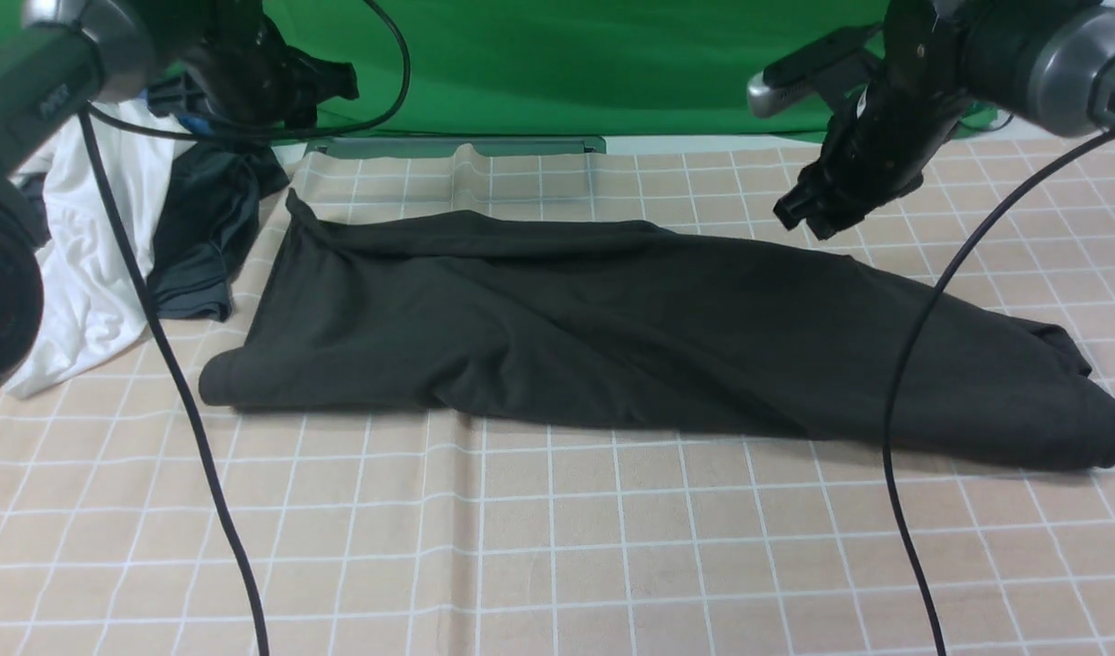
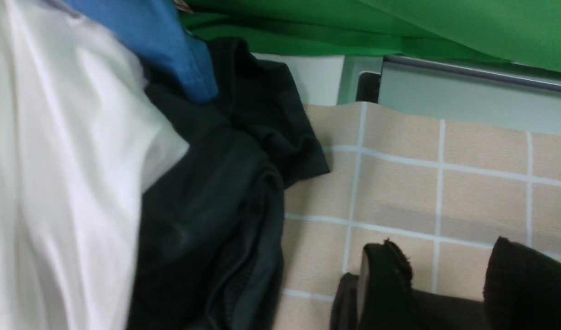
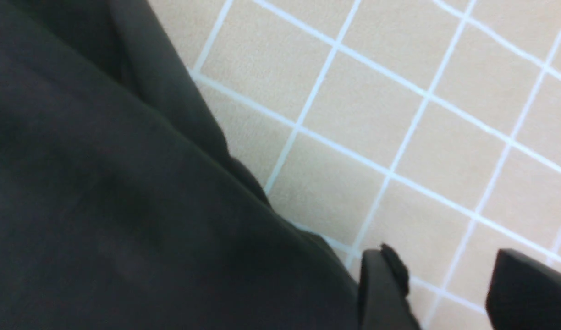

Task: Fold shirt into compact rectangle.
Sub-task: 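Fold the black garment in half by bringing its near edge over to the far edge, then pull the folded dark garment lengthwise by its ends to straighten it flat on the table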

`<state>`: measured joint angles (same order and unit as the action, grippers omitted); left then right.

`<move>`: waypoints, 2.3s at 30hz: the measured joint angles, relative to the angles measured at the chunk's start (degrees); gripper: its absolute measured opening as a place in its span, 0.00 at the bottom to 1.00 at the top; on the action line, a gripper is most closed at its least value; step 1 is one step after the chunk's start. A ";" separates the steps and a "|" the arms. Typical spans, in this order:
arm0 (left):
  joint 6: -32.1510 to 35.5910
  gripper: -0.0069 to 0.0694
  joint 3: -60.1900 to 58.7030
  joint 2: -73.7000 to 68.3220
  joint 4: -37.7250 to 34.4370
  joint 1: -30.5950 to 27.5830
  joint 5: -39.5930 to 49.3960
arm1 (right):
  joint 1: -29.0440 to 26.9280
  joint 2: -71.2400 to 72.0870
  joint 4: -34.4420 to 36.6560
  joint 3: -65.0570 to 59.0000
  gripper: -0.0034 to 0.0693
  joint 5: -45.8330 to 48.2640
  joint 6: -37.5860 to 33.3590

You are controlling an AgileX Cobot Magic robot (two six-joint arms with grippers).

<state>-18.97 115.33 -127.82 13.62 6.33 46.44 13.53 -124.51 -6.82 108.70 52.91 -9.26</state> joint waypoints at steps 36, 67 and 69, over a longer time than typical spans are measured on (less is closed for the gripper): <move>14.47 0.12 2.82 -6.37 -13.62 4.47 -3.08 | 0.00 12.75 12.34 2.34 0.10 16.63 -0.16; 20.04 0.12 -45.50 20.35 -19.10 -2.26 -5.90 | -13.06 6.82 3.50 -18.27 0.70 3.21 2.00; 17.77 0.12 -45.51 20.35 -15.90 -2.26 -5.90 | -13.06 5.69 3.57 -18.27 0.71 2.50 2.00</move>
<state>-1.20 69.81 -107.48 -2.28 4.07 40.54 0.46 -118.81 -3.25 90.42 55.40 -7.26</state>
